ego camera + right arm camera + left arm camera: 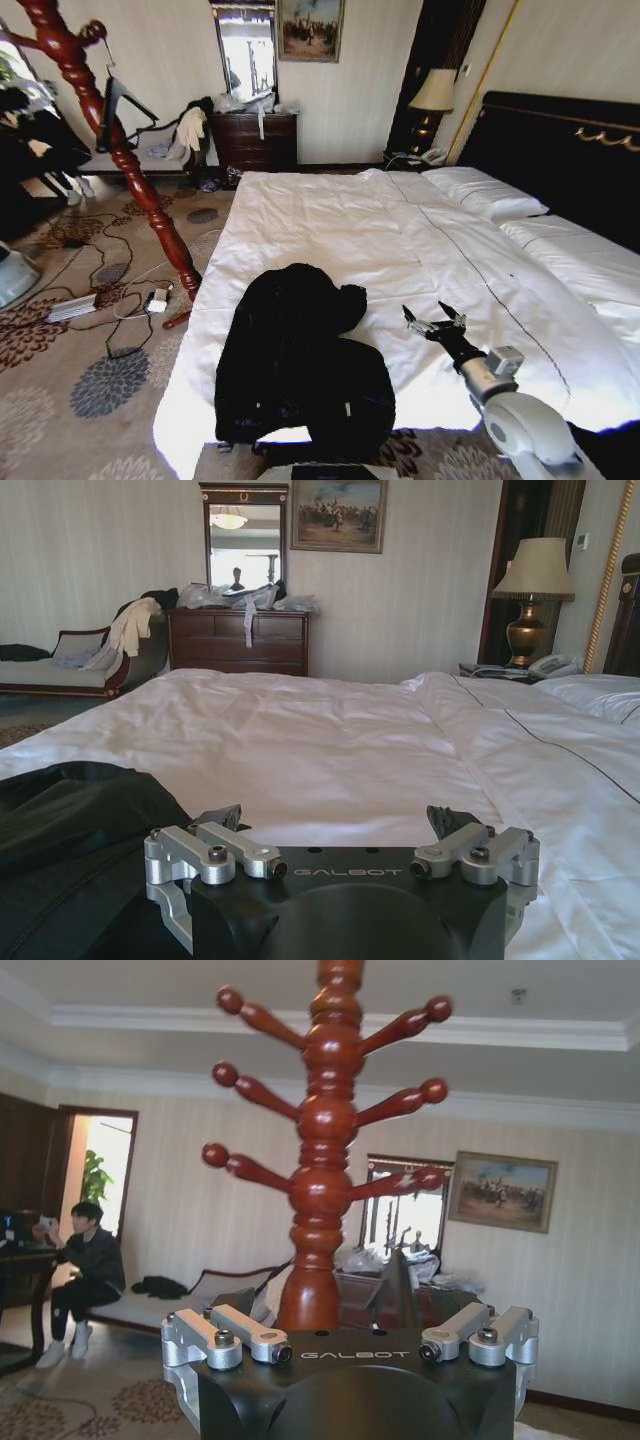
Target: Pick up the clothes from the bed and hang them on the clothes hanger.
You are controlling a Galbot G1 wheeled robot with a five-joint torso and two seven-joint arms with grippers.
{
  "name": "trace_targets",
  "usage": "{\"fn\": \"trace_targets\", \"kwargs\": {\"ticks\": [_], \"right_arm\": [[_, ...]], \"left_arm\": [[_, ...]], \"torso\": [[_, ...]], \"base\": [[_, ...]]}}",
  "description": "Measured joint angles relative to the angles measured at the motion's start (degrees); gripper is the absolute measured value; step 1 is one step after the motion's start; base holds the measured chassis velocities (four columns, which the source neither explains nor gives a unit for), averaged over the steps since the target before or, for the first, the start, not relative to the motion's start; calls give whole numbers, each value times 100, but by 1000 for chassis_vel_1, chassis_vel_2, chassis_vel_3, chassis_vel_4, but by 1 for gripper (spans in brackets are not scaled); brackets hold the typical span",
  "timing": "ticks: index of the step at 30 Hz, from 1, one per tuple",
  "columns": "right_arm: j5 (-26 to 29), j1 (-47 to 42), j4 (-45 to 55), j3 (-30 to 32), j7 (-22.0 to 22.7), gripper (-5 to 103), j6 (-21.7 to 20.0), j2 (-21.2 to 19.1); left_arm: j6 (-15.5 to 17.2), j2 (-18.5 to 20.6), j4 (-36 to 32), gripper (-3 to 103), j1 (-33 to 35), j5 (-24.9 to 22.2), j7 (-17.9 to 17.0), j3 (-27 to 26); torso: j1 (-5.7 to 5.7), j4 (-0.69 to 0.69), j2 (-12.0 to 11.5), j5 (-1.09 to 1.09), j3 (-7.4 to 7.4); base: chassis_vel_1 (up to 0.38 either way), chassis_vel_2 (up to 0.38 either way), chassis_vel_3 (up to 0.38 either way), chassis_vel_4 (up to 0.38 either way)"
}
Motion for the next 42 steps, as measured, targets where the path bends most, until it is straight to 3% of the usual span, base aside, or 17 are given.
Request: {"fn": "trace_targets", "kwargs": {"ticks": [8,12,17,22,28,32,36,42], "right_arm": [[1,-91,51,81,-3,100,0,31],[1,-121,62,114,-4,100,0,72],[2,-168,107,153,-1,100,-9,181],[-3,-320,169,283,1,100,-13,230],[-10,-364,182,337,1,100,-13,289],[-14,-413,217,392,0,100,-9,344],[-17,-463,221,471,-6,100,25,387],[-17,-471,221,520,-12,100,66,428]], "left_arm": [[-163,-365,362,97,-35,172,264,158],[-200,-759,395,97,-461,293,269,468],[-168,-1290,674,97,-1348,517,220,1226],[100,-1682,1251,96,-2402,649,78,2176],[305,-2073,1677,95,-3364,662,-24,2844],[607,-2375,2064,94,-4049,654,-165,3313],[1176,-2760,2692,93,-4824,655,-595,3708],[1648,-3050,3233,92,-5276,562,-1109,4011]], "torso": [[0,1,0,-1,0],[0,1,0,-5,0],[0,-3,0,0,0],[0,2,0,-1,0],[1,0,0,1,1],[0,-1,0,0,0],[1,0,0,0,1],[0,2,0,-4,0]], "base": [[0,0,0,0],[0,0,0,0],[0,0,0,0],[0,0,0,0],[0,0,0,0],[0,0,0,0],[0,0,0,0],[0,0,0,0]]}}
